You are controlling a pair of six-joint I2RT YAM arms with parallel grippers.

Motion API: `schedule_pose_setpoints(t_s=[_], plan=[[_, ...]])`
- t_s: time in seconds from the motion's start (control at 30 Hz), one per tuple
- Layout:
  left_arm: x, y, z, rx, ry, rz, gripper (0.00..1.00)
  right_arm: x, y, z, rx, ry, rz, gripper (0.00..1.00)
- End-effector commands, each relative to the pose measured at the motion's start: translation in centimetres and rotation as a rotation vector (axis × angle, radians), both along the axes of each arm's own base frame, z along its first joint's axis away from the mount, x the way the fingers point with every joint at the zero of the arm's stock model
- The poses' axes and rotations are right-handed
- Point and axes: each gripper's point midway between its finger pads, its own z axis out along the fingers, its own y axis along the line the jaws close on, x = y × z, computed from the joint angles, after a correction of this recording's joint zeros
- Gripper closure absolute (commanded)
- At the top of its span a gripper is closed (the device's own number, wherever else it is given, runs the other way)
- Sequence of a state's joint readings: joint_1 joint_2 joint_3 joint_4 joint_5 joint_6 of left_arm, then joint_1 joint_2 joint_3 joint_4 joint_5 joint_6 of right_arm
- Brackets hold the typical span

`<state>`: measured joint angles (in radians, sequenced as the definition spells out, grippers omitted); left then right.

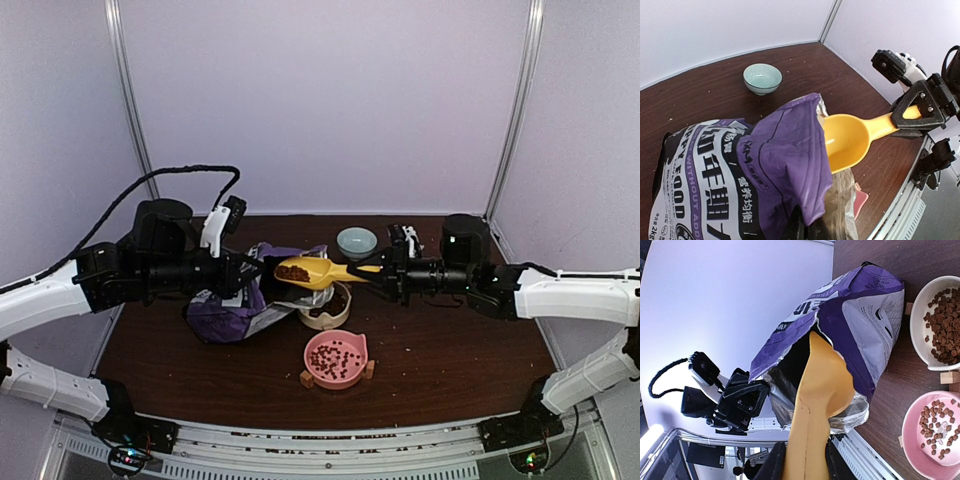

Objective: Serve the pet food

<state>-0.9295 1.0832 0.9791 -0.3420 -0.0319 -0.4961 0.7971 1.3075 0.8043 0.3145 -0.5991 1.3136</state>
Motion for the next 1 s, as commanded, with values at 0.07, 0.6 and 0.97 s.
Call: schedule_pose_setpoints(t_s=[0.07, 0.6, 0.97], plan=[[0.8, 0.3, 2.9, -0.074, -0.059, 0.051, 1.0, -0.5, -0.6, 1.5, 0.072, -0.04, 0.006, 0.88], [2.0, 1.5, 2.6, -0.075, -0.024, 0.169, 1.0, -2.1, -2.1, 3.9, 0.171, -0.055, 0.017, 0.88], [3.3, 1.5, 2.9, -0.093, -0.012, 0.23, 1.0, -3.7, -3.7, 5.2, 0.202, -0.08, 0.039, 0.88]])
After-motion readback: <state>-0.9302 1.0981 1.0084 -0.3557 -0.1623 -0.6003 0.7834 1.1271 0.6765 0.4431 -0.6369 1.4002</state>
